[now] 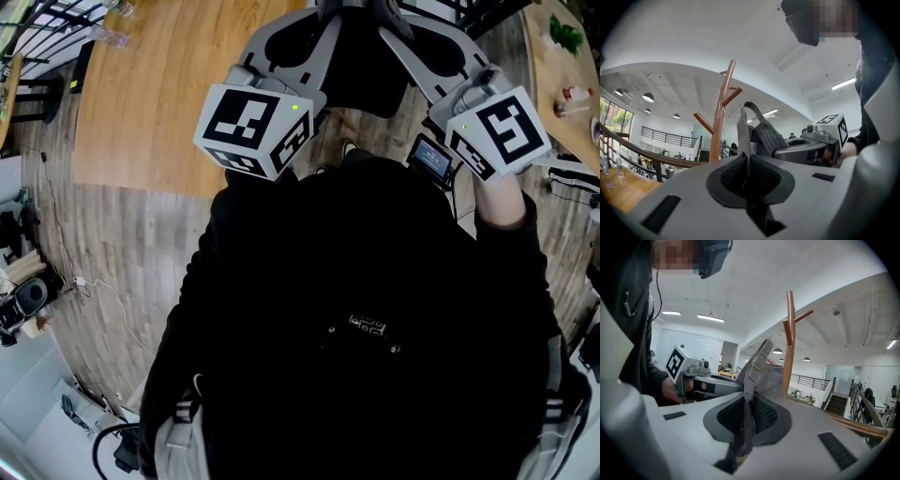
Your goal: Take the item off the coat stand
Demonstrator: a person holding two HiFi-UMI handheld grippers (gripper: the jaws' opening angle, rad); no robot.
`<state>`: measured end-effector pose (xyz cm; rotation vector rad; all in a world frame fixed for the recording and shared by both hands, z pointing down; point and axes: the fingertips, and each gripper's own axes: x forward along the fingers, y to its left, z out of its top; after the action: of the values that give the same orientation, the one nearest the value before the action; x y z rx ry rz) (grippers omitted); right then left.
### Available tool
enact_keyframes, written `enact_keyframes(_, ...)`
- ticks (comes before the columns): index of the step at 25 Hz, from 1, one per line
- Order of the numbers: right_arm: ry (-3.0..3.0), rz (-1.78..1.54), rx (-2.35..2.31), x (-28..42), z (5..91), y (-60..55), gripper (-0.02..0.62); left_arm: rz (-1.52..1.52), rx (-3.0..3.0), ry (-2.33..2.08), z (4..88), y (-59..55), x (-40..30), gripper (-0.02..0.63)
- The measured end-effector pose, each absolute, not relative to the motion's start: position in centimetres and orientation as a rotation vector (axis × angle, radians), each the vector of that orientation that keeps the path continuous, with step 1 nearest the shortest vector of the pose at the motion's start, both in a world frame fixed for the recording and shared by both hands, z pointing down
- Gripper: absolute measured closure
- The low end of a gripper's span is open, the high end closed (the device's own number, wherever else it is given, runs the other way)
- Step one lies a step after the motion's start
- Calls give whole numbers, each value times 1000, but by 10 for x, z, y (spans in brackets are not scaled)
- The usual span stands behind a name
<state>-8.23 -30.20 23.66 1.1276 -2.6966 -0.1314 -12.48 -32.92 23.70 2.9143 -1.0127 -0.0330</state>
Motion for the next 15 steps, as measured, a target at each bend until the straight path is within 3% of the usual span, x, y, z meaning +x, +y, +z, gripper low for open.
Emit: enact_keyframes(15, -2698, -159, 1080, -94, 228, -299, 558, -19, 2961, -1032, 229, -328, -131, 583)
